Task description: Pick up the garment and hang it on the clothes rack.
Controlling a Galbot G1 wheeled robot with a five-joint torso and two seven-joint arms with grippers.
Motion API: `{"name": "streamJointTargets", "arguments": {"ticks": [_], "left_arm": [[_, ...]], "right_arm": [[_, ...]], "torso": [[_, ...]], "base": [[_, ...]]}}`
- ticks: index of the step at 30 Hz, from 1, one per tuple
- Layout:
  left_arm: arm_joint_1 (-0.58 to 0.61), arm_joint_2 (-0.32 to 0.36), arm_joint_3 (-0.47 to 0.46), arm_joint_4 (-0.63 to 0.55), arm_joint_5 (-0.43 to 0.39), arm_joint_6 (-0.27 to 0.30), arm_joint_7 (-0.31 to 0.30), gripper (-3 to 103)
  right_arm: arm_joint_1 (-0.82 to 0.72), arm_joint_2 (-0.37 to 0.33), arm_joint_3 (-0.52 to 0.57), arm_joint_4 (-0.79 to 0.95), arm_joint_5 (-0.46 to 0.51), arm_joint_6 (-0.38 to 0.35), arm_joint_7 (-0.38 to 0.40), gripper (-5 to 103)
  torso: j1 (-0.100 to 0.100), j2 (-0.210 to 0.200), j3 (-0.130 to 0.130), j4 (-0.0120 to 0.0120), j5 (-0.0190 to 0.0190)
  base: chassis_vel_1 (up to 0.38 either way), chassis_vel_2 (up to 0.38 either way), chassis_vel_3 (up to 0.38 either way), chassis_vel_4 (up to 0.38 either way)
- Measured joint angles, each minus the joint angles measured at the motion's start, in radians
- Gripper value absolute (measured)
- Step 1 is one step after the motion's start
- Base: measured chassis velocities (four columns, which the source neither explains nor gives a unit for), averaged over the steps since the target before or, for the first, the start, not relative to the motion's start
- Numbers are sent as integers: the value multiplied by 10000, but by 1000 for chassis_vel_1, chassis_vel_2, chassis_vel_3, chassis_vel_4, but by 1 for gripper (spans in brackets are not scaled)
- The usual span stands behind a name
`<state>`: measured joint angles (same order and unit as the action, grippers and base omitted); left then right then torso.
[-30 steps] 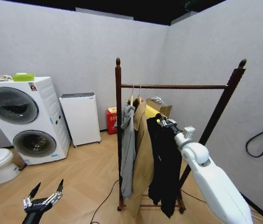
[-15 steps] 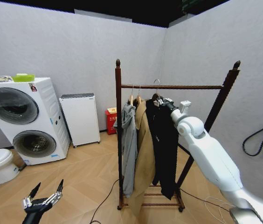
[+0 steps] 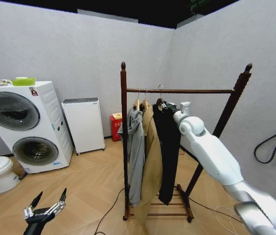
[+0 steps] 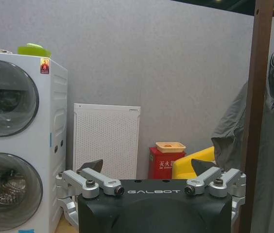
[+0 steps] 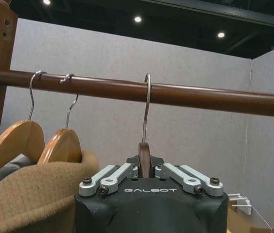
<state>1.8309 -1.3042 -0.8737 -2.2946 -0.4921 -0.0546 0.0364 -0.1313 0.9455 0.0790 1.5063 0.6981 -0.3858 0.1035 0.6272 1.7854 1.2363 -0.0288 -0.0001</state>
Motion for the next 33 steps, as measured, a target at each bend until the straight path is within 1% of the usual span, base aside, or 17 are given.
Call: {"name": "streamJointTargets", "arguments": {"ticks": [5, 6, 8, 10, 11, 14, 15, 17, 18, 20, 21, 23, 26, 28, 30, 31, 33], "left_arm": [[0, 0, 0, 0, 1, 0, 0, 100], [0, 0, 0, 0, 0, 0, 0, 100], [0, 0, 0, 0, 0, 0, 0, 100], [0, 0, 0, 0, 0, 0, 0, 100], [0, 0, 0, 0, 0, 0, 0, 100], [0, 0, 0, 0, 0, 0, -1, 100], [0, 0, 0, 0, 0, 0, -1, 100], [-1, 0, 0, -1, 0, 0, 2, 100], [-1, 0, 0, -1, 0, 0, 2, 100], [-1, 0, 0, 0, 0, 0, 0, 100], [-1, 0, 0, 0, 0, 0, 0, 100], [-1, 0, 0, 0, 0, 0, -1, 100], [-1, 0, 0, 0, 0, 0, 0, 100], [0, 0, 0, 0, 0, 0, -2, 100], [0, 0, 1, 0, 0, 0, 4, 100], [0, 0, 0, 0, 0, 0, -1, 100], [0, 0, 0, 0, 0, 0, 3, 100]], "right_arm": [[-225, -32, 31, 134, 6, -1, 0, 9], [-298, -41, 72, 188, 12, -16, 24, 6], [-375, -55, 133, 259, 65, -21, 66, 10], [-524, -93, 284, 480, 276, 7, 106, 20], [-524, -93, 284, 480, 276, 7, 106, 20], [-915, -230, 781, 1388, 1034, -12, 271, 37], [-915, -230, 781, 1388, 1034, -12, 271, 37], [-1830, -436, 1323, 2295, 1725, -92, 535, 47], [-1830, -436, 1323, 2295, 1725, -92, 535, 47], [-3200, -693, 1897, 2958, 1692, 49, 636, 58], [-3200, -693, 1897, 2958, 1692, 49, 636, 58], [-5078, -751, 2909, 3615, 731, 350, 620, 70], [-6000, -596, 3357, 3809, 81, 487, 621, 75], [-7513, -213, 4079, 3980, -1096, 819, 568, 85], [-7941, -52, 4349, 4079, -1376, 909, 492, 90], [-8573, 208, 4805, 4259, -1704, 993, 409, 96], [-9362, 632, 5457, 4682, -2109, 1110, 357, 100]], "torso": [[0, 0, -1, 0, 1], [-2, 0, -2, 0, 0], [-2, 1, -2, 0, 0], [-1, 0, -1, 0, 1], [-1, 0, -1, 0, 1], [-1, 1, -2, 3, -2], [-1, 1, -2, 3, -2], [-2, 2, -3, 3, -5], [-2, 2, -3, 3, -5], [-2, 2, -2, 0, 4], [-2, 2, -2, 0, 4], [-3, 3, -2, -7, 1], [-3, 3, -3, -3, 0], [-2, 2, -1, 0, 6], [-2, 2, -1, -1, 4], [-3, 2, -1, -4, 3], [-3, 3, -1, -1, 1]], "base": [[0, 0, 0, 0], [0, 0, 0, 0], [0, 0, 0, 0], [0, 0, 0, 0], [0, 0, 0, 0], [0, 0, 0, 0], [0, 0, 0, 0], [0, 0, 0, 0], [0, 0, 0, 0], [0, 0, 0, 0], [0, 0, 0, 0], [0, 0, 0, 0], [0, 0, 0, 0], [0, 0, 0, 0], [0, 0, 0, 0], [0, 0, 0, 0], [0, 0, 0, 0]]}}
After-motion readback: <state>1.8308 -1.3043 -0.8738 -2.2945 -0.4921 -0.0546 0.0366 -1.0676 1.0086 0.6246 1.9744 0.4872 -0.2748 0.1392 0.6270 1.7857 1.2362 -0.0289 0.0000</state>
